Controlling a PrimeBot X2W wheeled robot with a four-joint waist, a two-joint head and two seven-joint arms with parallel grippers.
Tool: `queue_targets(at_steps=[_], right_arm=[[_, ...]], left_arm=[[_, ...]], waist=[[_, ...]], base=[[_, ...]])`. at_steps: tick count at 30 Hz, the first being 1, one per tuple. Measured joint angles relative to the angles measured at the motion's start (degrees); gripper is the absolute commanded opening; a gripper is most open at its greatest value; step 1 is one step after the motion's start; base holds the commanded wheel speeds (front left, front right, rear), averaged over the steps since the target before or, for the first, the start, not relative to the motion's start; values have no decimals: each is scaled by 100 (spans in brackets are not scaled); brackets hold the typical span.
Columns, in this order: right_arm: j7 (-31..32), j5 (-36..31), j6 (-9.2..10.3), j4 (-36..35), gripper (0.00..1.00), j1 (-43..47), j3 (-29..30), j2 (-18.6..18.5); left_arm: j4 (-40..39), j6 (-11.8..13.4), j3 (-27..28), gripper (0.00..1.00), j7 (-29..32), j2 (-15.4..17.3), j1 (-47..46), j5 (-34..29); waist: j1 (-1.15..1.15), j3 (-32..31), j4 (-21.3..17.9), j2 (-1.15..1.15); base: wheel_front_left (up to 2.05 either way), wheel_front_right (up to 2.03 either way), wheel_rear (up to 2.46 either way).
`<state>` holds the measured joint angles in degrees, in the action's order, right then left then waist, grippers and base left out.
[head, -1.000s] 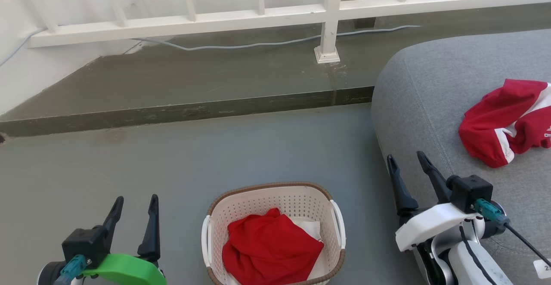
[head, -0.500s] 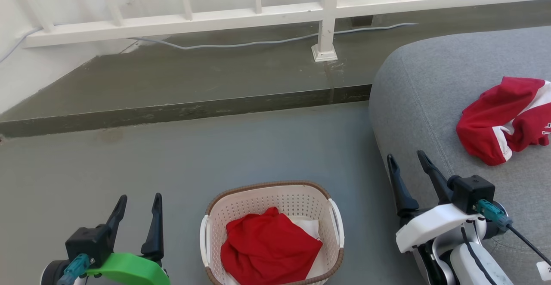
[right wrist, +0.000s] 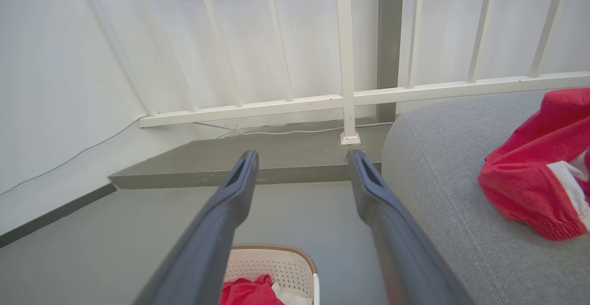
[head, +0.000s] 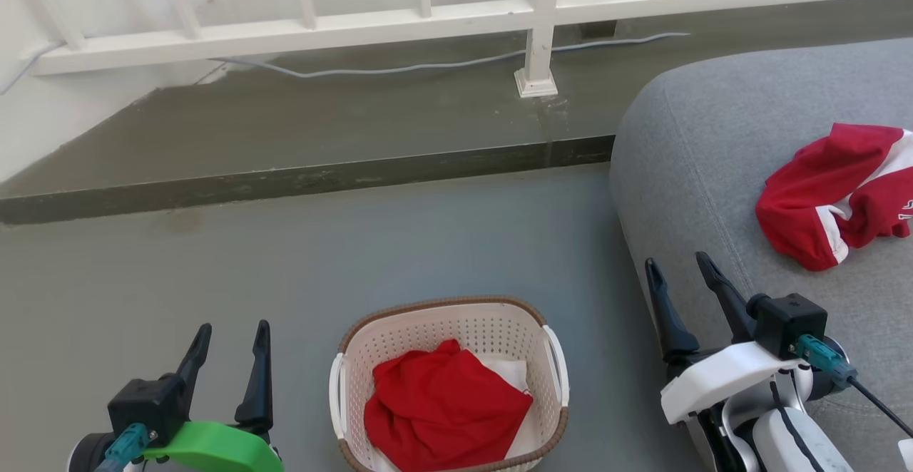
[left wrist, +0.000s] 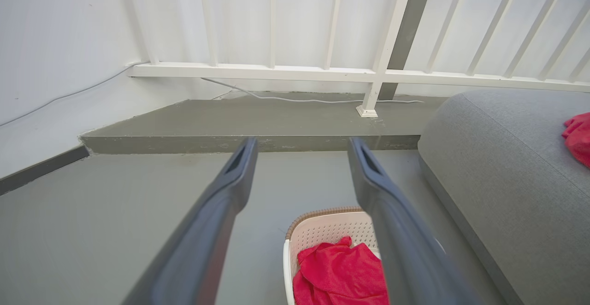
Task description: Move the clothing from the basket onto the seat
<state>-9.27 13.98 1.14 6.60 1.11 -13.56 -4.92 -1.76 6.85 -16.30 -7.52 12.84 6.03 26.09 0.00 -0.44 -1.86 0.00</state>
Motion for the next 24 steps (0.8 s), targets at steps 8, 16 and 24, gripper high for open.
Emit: queue_targets(at_steps=[8, 16, 24], right_arm=[[83, -1, 4, -245, 100, 55, -1, -41], [176, -41, 56, -594, 100, 47, -3, -53], [203, -58, 56, -866, 100, -190, -25, -51]], left_arm=[[-116, 0, 66, 100, 44, -53, 5, -16], [-222, 10, -203, 100, 202, -86, -20, -191], [178, -355, -787, 100, 411, -157, -527, -314]], waist=[[0, 190, -34, 0], [0, 595, -106, 0], [0, 1153, -223, 0]], base=[[0, 0, 0], [0, 0, 0], [0, 0, 0]])
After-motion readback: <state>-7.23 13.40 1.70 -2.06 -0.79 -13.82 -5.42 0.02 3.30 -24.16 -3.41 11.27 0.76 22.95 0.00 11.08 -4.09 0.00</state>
